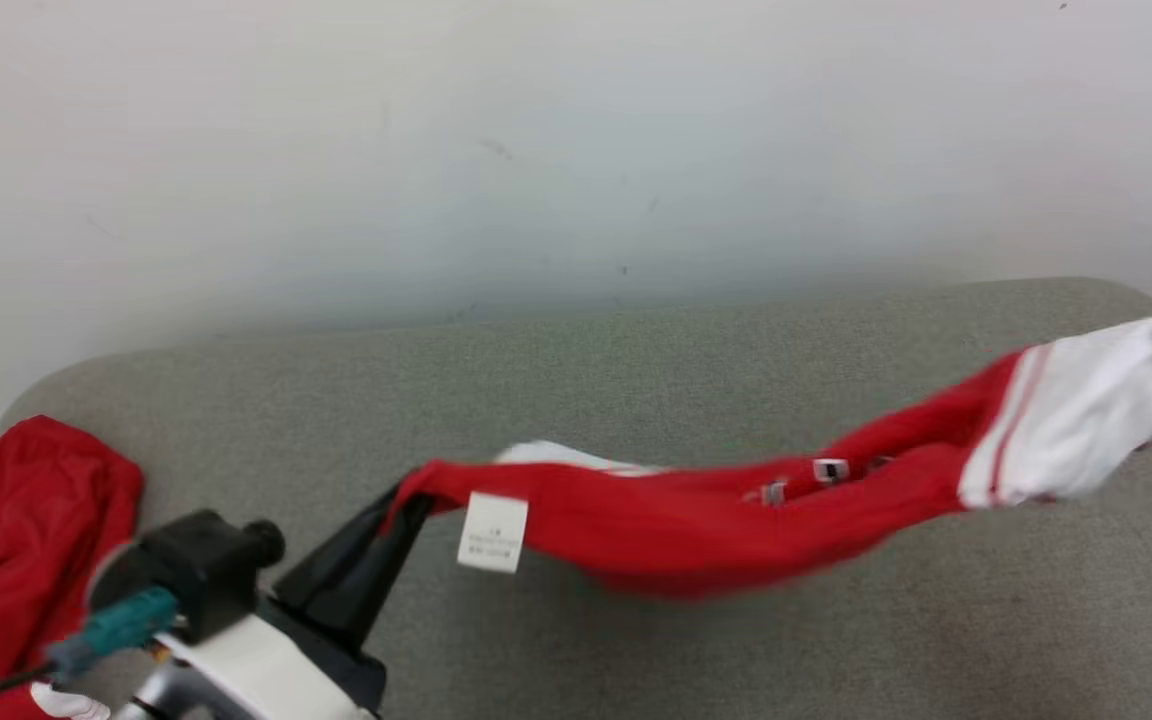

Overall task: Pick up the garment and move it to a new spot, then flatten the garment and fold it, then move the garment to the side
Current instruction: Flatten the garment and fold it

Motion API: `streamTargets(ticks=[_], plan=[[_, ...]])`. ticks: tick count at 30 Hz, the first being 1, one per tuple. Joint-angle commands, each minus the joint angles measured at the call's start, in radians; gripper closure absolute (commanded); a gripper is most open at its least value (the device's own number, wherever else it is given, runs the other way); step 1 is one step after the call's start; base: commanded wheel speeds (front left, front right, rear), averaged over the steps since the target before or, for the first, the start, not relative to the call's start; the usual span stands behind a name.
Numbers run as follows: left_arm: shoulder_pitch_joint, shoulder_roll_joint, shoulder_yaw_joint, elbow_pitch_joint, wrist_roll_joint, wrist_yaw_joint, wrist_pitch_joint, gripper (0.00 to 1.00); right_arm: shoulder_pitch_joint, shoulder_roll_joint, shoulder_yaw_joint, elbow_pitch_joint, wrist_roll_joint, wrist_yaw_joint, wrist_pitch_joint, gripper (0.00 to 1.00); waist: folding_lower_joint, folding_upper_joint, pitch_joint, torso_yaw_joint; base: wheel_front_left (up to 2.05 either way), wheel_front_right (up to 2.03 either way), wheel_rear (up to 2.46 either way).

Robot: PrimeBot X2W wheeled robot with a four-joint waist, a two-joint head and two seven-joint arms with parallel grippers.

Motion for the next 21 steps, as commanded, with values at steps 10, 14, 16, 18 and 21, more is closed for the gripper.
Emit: streamTargets(ticks=[10, 14, 16, 18, 21], plan=[[-0.196, 0.110, 0.047, -0.284, -0.232, 0.005, 0.277, 1.00, -0.014, -0.040, -0.311, -0.179, 0.072, 0.000, 0.058, 1.00, 0.0000, 0.0000, 0.022, -0.027, 0.00, 0.00, 0.00], [-0.315, 0.129, 0.065, -0.258, -0.300, 0.018, 0.370, 1.00, -0.075, -0.023, -0.366, -0.113, 0.041, 0.000, 0.153, 1.00, 0.0000, 0.0000, 0.063, -0.034, 0.00, 0.00, 0.00], [-0.389, 0.145, 0.068, -0.218, -0.315, 0.016, 0.403, 1.00, -0.128, -0.003, -0.380, -0.060, 0.002, 0.000, 0.209, 1.00, 0.0000, 0.0000, 0.108, -0.032, 0.00, 0.00, 0.00], [-0.472, 0.153, 0.058, -0.167, -0.315, 0.014, 0.431, 1.00, -0.208, 0.040, -0.374, -0.013, -0.015, 0.000, 0.271, 1.00, 0.0000, 0.0000, 0.172, -0.028, 0.00, 0.00, 0.00], [-0.625, 0.161, 0.027, -0.053, -0.278, 0.009, 0.454, 1.00, -0.388, 0.128, -0.361, 0.091, -0.092, 0.001, 0.356, 1.00, 0.0000, 0.0000, 0.272, -0.023, 0.00, 0.00, 0.00]])
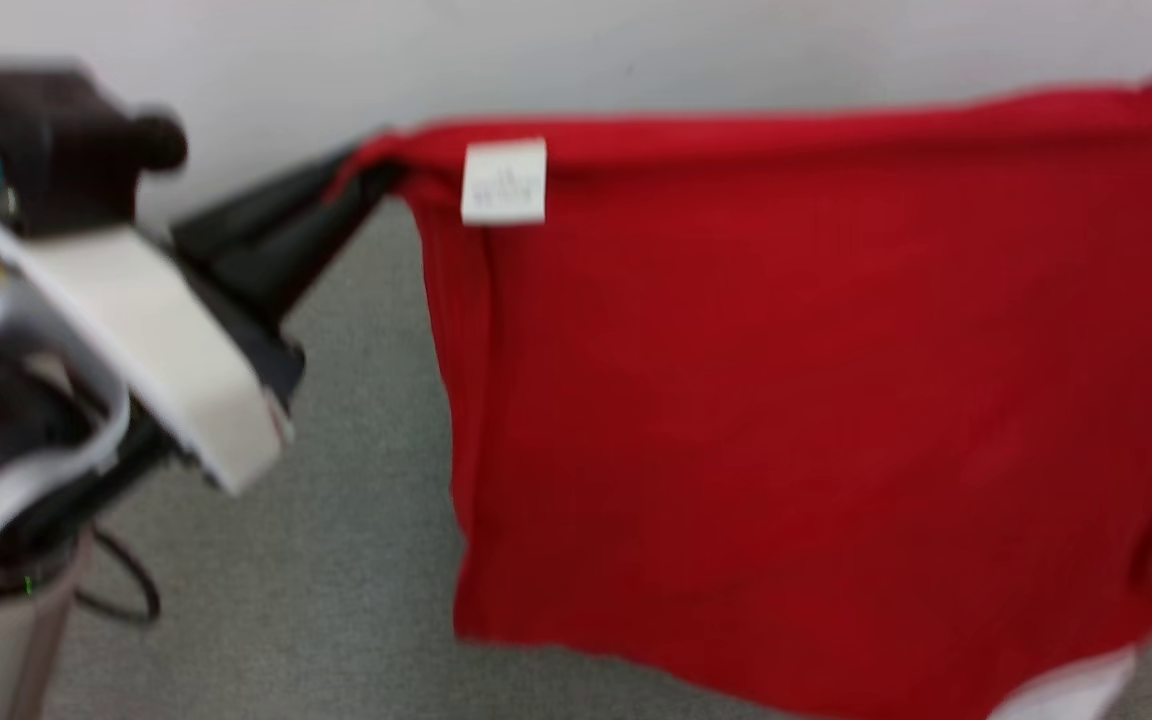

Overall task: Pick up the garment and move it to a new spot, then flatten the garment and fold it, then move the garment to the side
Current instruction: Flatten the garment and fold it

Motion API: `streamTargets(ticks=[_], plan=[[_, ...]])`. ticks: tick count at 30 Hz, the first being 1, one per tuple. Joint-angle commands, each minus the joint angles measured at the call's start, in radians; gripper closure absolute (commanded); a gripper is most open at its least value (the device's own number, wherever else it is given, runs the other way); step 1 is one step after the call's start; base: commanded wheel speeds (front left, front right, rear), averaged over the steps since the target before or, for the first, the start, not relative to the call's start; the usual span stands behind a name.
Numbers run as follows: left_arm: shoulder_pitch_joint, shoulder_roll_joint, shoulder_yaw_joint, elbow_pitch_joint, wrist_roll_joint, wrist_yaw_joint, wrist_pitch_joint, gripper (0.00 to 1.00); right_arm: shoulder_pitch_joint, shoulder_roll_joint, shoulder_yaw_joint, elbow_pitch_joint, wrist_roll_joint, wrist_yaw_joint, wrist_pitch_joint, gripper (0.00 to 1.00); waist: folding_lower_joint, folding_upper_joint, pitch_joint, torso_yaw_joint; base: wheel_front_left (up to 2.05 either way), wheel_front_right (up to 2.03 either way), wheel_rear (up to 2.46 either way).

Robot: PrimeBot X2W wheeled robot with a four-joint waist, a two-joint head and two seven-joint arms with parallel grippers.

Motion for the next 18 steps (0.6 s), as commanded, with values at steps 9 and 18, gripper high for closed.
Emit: streamTargets(ticks=[9, 18], plan=[[-0.561, -0.049, -0.113, 0.457, 0.204, -0.013, -0.162, 1.00, -0.734, 0.334, -0.069, 0.404, -0.454, 0.001, 0.125, 1.00, 0.0000, 0.0000, 0.376, 0.026, 0.00, 0.00, 0.00], [-0.946, -0.177, -0.204, 0.908, 0.423, 0.000, -0.617, 1.00, -1.118, 0.428, -0.147, 0.643, -0.740, 0.001, -0.051, 1.00, 0.0000, 0.0000, 0.547, 0.050, 0.00, 0.00, 0.00]])
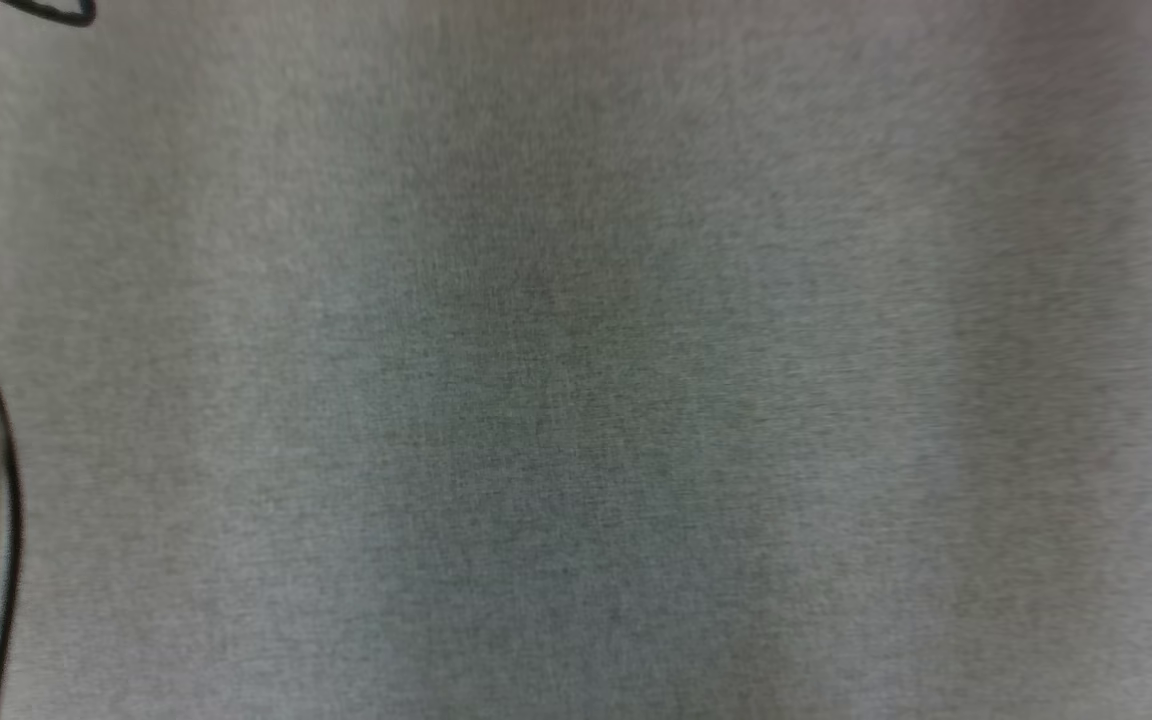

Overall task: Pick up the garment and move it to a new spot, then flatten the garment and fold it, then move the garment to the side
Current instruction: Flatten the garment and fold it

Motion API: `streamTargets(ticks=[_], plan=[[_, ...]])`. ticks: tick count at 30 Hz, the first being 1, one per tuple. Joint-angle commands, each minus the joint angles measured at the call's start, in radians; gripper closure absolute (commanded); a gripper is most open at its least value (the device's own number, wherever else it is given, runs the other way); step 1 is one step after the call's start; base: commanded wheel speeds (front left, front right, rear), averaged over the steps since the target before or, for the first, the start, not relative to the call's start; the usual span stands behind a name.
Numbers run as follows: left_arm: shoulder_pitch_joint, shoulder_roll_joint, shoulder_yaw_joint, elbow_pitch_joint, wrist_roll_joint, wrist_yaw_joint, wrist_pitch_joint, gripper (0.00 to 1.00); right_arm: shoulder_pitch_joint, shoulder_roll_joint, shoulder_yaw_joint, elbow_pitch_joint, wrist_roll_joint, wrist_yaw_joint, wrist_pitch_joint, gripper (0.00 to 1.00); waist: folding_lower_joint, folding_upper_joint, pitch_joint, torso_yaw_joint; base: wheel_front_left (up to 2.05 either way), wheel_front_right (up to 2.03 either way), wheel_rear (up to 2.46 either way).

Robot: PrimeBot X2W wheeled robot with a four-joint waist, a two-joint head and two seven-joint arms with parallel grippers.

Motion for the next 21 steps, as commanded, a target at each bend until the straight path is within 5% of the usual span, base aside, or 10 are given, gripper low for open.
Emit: streamTargets(ticks=[1, 6, 10, 21], plan=[[-0.008, -0.016, 0.001, 0.045, 0.007, 0.013, -0.058, 1.00, 0.015, 0.001, 0.004, 0.018, 0.005, 0.001, -0.017, 1.00, -0.0005, 0.0000, 0.065, 0.017, 0.00, 0.00, 0.00], [0.092, -0.053, -0.041, 0.209, 0.025, 0.009, -0.268, 1.00, 0.208, 0.008, 0.061, -0.004, 0.106, 0.001, -0.070, 1.00, -0.0005, 0.0000, 0.044, 0.012, 0.00, 0.00, 0.00], [0.285, -0.049, -0.077, 0.269, 0.001, -0.001, -0.355, 1.00, 0.507, -0.037, 0.137, -0.120, 0.215, 0.001, -0.081, 1.00, -0.0005, 0.0000, -0.022, 0.010, 0.00, 0.00, 0.00], [0.877, -0.005, -0.185, 0.129, -0.042, 0.007, -0.366, 1.00, 1.297, -0.180, 0.209, -0.364, 0.327, 0.001, -0.043, 1.00, -0.0005, 0.0000, -0.242, 0.028, 0.00, 0.00, 0.00]])
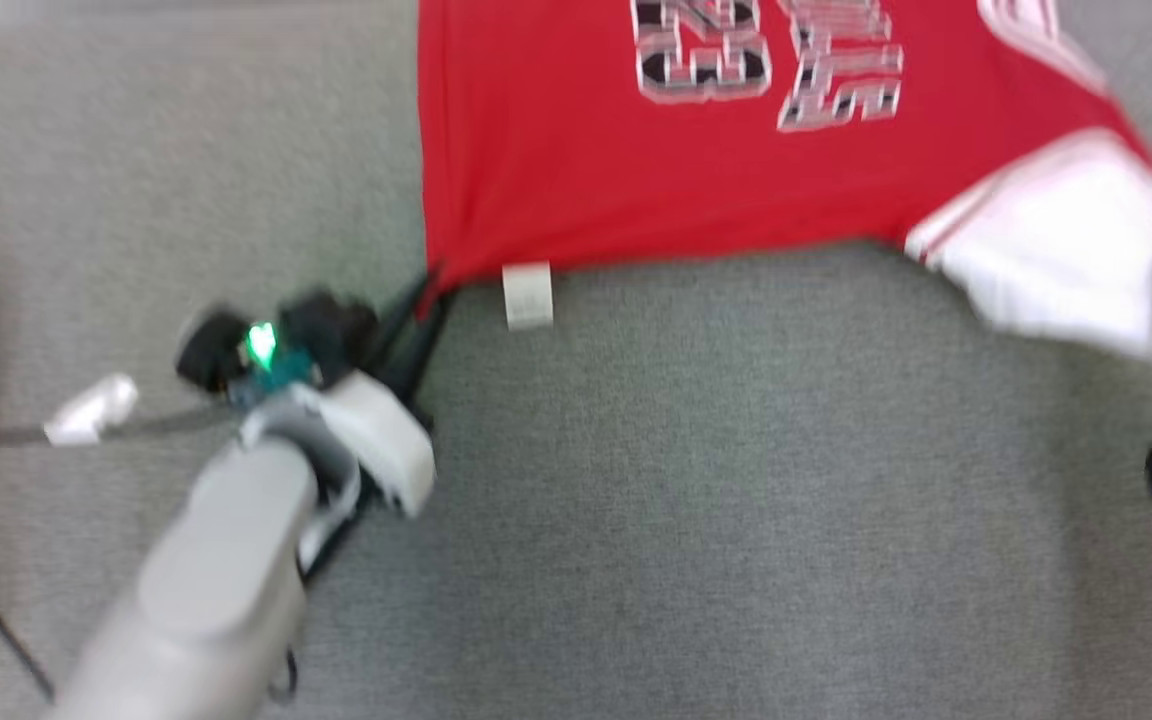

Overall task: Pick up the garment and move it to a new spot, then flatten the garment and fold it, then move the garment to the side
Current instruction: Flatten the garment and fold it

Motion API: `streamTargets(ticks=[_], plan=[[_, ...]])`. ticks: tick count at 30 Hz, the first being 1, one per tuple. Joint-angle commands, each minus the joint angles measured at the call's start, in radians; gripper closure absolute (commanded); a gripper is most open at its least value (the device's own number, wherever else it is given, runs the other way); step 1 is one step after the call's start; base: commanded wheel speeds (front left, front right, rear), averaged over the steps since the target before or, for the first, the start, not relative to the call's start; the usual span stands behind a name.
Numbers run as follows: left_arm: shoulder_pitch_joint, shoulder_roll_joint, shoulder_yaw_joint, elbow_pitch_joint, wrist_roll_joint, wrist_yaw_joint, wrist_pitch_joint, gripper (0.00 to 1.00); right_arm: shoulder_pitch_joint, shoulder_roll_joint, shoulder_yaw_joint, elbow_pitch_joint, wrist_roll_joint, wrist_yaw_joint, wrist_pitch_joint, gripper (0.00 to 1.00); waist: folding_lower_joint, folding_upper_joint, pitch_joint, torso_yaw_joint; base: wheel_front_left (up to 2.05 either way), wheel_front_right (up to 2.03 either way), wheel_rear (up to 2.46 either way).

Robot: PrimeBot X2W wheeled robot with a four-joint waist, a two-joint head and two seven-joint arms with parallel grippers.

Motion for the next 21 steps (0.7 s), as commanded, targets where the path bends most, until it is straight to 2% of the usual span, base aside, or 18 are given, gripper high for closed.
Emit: streamTargets(ticks=[1, 5, 11, 17, 21], plan=[[0.069, 0.010, -0.010, -0.025, -0.002, 0.011, 0.016, 1.00, 0.078, -0.023, 0.001, -0.016, -0.011, 0.001, 0.010, 1.00, 0.0007, -0.0001, -0.077, 0.012, 0.00, 0.00, 0.00], [0.220, 0.033, -0.039, -0.121, -0.015, 0.036, 0.069, 1.00, 0.267, -0.038, 0.006, -0.045, -0.046, 0.001, 0.036, 1.00, 0.0007, -0.0001, -0.153, 0.018, 0.00, 0.00, 0.00], [0.428, 0.092, -0.059, -0.272, -0.054, 0.083, 0.171, 1.00, 0.481, -0.018, -0.004, -0.099, -0.049, 0.000, 0.097, 1.00, 0.0007, -0.0001, -0.227, 0.005, 0.00, 0.00, 0.00], [0.684, 0.178, -0.087, -0.528, -0.132, 0.137, 0.361, 1.00, 0.741, 0.008, -0.026, -0.242, -0.058, 0.000, 0.196, 1.00, 0.0007, -0.0001, -0.270, -0.002, 0.00, 0.00, 0.00], [0.768, 0.233, -0.092, -0.691, -0.197, 0.146, 0.492, 1.00, 0.825, 0.001, -0.036, -0.332, -0.046, 0.000, 0.284, 1.00, 0.0007, -0.0001, -0.268, -0.005, 0.00, 0.00, 0.00]])
